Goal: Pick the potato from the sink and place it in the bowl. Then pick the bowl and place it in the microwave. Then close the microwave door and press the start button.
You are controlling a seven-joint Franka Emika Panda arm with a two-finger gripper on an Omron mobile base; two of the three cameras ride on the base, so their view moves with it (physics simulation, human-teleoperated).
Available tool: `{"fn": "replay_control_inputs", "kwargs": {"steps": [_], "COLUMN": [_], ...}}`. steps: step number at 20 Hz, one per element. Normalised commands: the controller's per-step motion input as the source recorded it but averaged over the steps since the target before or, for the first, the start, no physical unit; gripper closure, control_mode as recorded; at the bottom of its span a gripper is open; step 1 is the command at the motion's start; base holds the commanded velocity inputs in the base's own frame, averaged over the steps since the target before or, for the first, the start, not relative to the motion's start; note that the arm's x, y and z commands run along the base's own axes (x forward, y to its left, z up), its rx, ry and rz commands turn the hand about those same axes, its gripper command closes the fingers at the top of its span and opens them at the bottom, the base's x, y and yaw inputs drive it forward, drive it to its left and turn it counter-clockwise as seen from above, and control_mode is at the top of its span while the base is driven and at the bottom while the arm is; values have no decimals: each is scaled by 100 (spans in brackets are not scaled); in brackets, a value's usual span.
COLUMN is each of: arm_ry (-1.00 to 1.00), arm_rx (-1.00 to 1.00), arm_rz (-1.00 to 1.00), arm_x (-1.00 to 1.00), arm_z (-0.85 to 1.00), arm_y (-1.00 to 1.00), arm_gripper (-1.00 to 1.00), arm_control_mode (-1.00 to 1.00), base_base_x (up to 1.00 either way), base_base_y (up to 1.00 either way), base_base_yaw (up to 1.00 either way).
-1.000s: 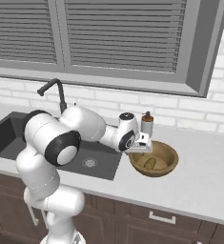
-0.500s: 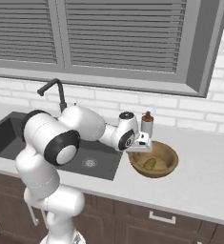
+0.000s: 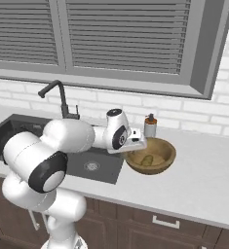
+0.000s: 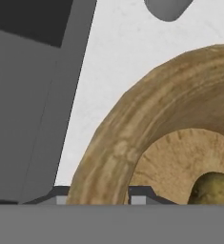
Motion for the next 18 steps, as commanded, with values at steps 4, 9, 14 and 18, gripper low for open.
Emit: {"fn": "replay_control_inputs", "kwargs": {"steps": [4, 9, 14, 18], "arm_ry": [12, 13, 3, 2], "arm_rx": [-4, 0, 0, 0], "arm_rz": [24, 36, 40, 40], "arm_x": [0, 0, -13, -20], "arm_z": [73, 76, 72, 67], "arm_y": [19, 13, 24, 52], "arm_gripper": [100, 100, 100, 100], "arm_control_mode": [-100, -100, -100, -100], "base_base_x": [0, 0, 0, 0], "base_base_y": [0, 0, 0, 0], "base_base_yaw": [0, 0, 0, 0]}}
